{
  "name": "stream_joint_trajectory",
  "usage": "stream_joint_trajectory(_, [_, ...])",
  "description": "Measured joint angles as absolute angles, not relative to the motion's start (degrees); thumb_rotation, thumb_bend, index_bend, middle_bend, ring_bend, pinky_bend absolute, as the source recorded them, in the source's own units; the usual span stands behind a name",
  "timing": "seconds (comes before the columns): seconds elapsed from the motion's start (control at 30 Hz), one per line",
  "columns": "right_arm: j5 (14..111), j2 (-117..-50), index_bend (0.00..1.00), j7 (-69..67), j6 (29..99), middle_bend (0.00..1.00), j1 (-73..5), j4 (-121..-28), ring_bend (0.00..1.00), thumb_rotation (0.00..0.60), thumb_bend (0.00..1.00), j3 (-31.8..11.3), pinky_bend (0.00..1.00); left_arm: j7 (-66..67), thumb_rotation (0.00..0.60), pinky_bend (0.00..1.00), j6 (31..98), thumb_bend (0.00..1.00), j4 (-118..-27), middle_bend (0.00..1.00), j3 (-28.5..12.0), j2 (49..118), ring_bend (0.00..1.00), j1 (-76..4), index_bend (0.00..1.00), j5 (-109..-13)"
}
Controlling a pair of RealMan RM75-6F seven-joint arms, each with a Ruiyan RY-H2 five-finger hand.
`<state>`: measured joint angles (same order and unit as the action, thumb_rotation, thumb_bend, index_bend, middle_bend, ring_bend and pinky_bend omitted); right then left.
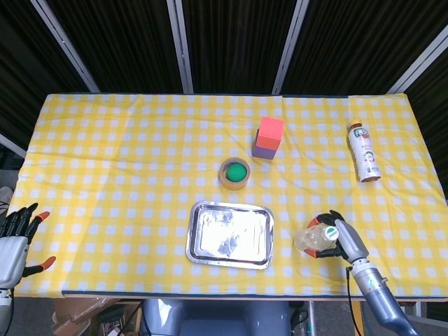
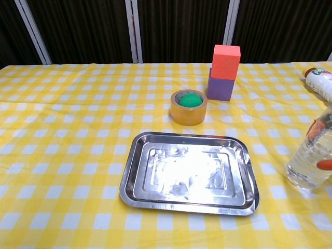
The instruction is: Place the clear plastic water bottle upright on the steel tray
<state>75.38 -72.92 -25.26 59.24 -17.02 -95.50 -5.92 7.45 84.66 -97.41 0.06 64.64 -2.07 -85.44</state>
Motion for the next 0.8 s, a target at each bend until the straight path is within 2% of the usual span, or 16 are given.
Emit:
stream_joint_trajectory(0.23, [75.7,-72.9,0.74,-29.5,61.0,0.6,-15.9,-94.8,0.28,0.6,0.36,-6.6,0.0,7.6,0.6,0.0,84.8,0.15,-97.5,0.0,0.1,64.6,0.0,-2.1,0.15,-85.5])
stream_joint_trajectory(0.47, [76.9,-70.7,0.74,-28.3,62.3,0.6,-15.7,-100.0,0.28,0.6,0.36,-6.7,0.0,6.9,0.6,0.0,85.4,0.15,-97.8,0.0,0.0,64.3,0.0,-1.9,0.15,-85.8])
stream_joint_trajectory(0.8, [73.2,-68.8,0.74,-11.6,61.3,0.6,-18.3,-114.8,0.28,0.6,0.36,-7.0,0.0,4.5,0.6,0.0,86.9,0.15,-97.1,0.0,-0.8,63.9,0.0,-1.6,0.15,-85.9])
